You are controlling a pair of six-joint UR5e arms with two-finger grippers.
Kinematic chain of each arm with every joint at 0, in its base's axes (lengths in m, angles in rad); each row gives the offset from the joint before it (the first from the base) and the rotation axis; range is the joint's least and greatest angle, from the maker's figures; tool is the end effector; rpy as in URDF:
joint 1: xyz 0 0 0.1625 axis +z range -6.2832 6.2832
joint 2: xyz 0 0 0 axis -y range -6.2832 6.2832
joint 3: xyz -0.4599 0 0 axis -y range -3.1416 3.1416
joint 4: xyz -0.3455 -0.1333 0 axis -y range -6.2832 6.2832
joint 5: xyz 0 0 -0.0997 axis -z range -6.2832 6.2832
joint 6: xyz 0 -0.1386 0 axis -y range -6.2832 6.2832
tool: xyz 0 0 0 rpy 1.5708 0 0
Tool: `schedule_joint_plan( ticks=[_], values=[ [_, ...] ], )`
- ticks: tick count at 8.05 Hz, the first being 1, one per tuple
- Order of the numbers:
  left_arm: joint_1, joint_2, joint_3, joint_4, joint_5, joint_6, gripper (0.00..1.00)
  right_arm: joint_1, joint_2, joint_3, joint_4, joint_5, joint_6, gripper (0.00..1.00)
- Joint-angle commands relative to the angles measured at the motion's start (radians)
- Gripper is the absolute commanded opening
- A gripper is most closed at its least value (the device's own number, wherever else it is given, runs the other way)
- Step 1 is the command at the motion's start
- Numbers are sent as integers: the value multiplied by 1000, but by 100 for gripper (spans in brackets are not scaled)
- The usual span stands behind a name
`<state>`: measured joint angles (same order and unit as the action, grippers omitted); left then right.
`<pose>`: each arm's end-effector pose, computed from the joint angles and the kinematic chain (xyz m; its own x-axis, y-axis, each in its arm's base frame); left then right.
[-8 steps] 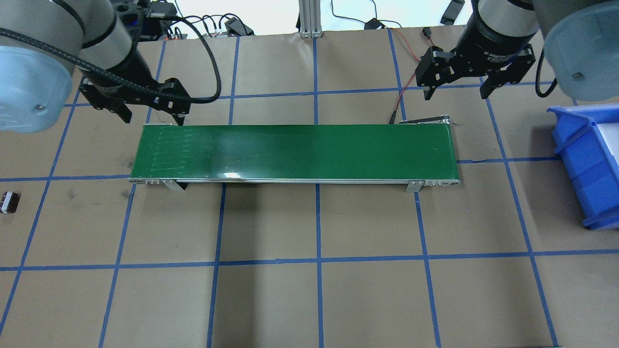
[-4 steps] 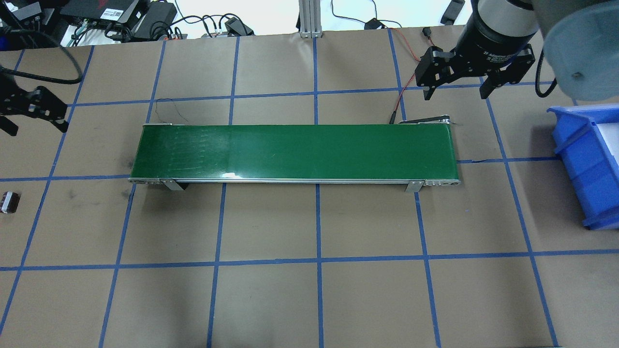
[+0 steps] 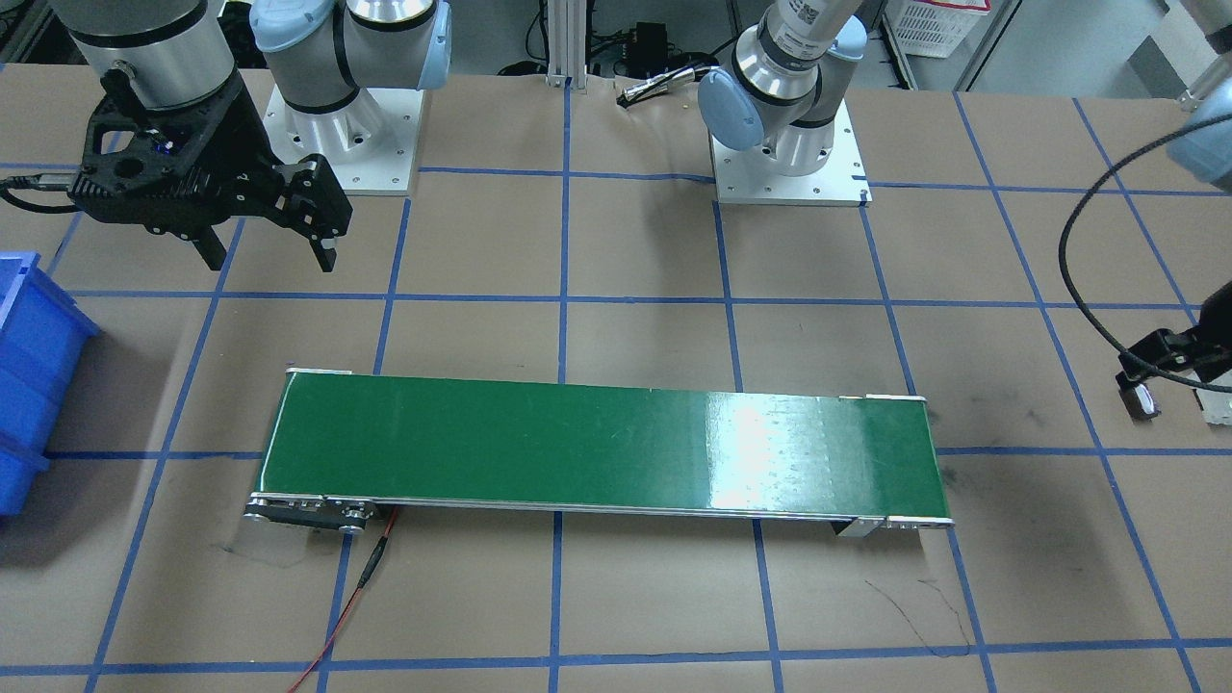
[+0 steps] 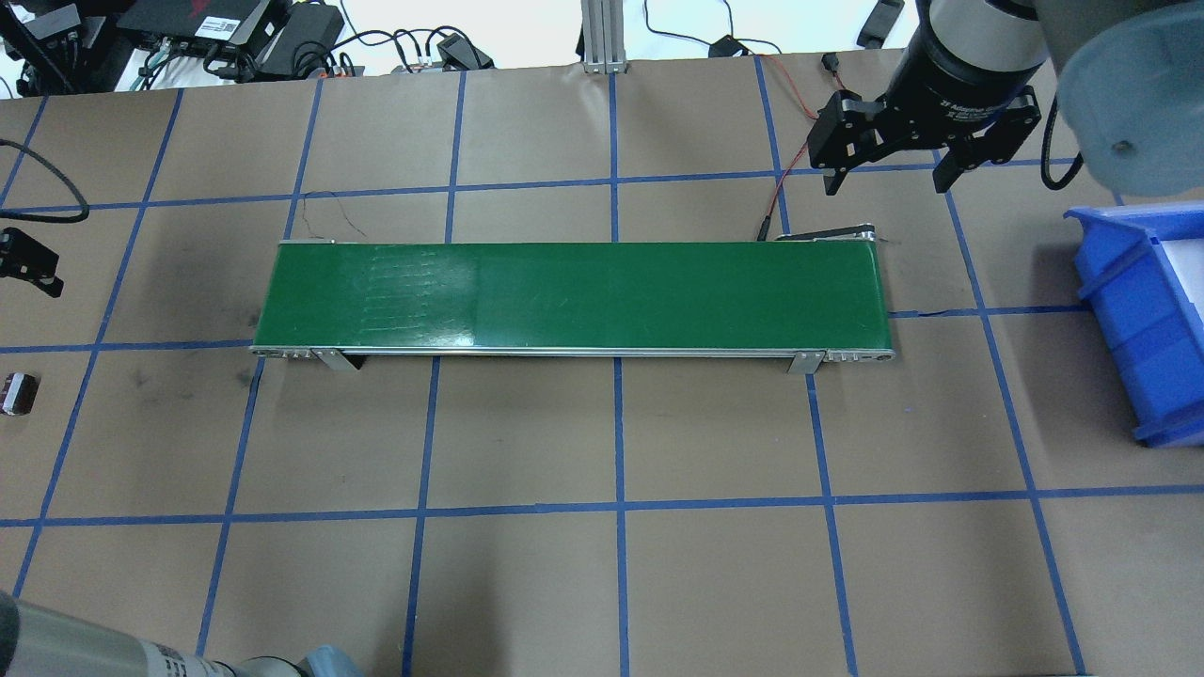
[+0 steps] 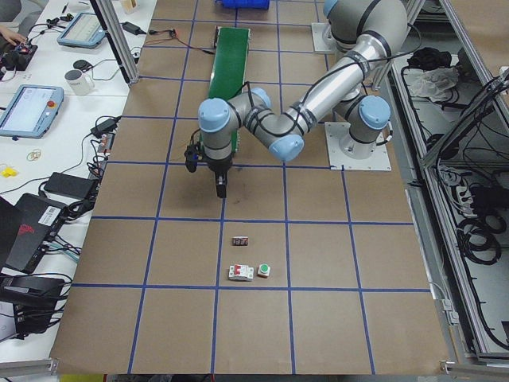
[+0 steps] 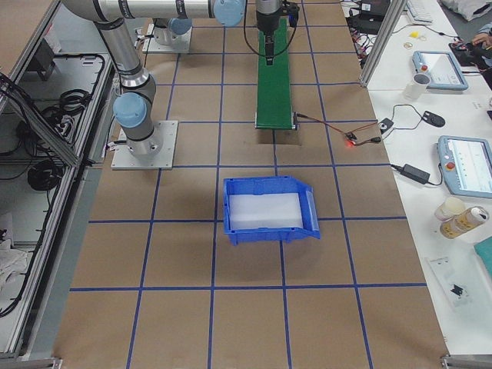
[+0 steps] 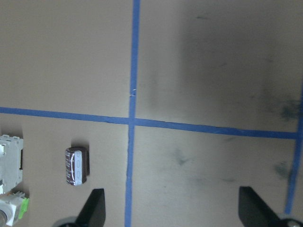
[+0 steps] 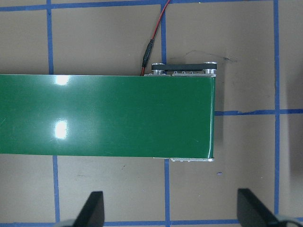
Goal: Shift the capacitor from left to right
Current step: 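Move the left gripper outward and down toward the black capacitor on the table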
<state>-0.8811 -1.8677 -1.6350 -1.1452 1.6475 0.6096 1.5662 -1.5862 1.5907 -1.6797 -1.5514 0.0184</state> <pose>0.2656 -0.5148 0.3487 -0.9916 -0.0825 -0.0996 -0.0820 0.9966 -0.0091 0.1339 -0.4526 0.4934 -0.9996 0.0209 -0.0212 0.0230 0.9943 -0.1038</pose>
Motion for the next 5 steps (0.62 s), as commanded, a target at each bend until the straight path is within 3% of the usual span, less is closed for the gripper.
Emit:
schedule_joint_plan(
  ticks=[1, 5],
  values=[
    [96, -196, 0, 246, 2, 125, 100, 0, 0, 0, 2, 1, 0, 100],
    [158, -274, -2, 248, 23, 122, 96, 0, 2, 0, 0, 1, 0, 100]
  ],
)
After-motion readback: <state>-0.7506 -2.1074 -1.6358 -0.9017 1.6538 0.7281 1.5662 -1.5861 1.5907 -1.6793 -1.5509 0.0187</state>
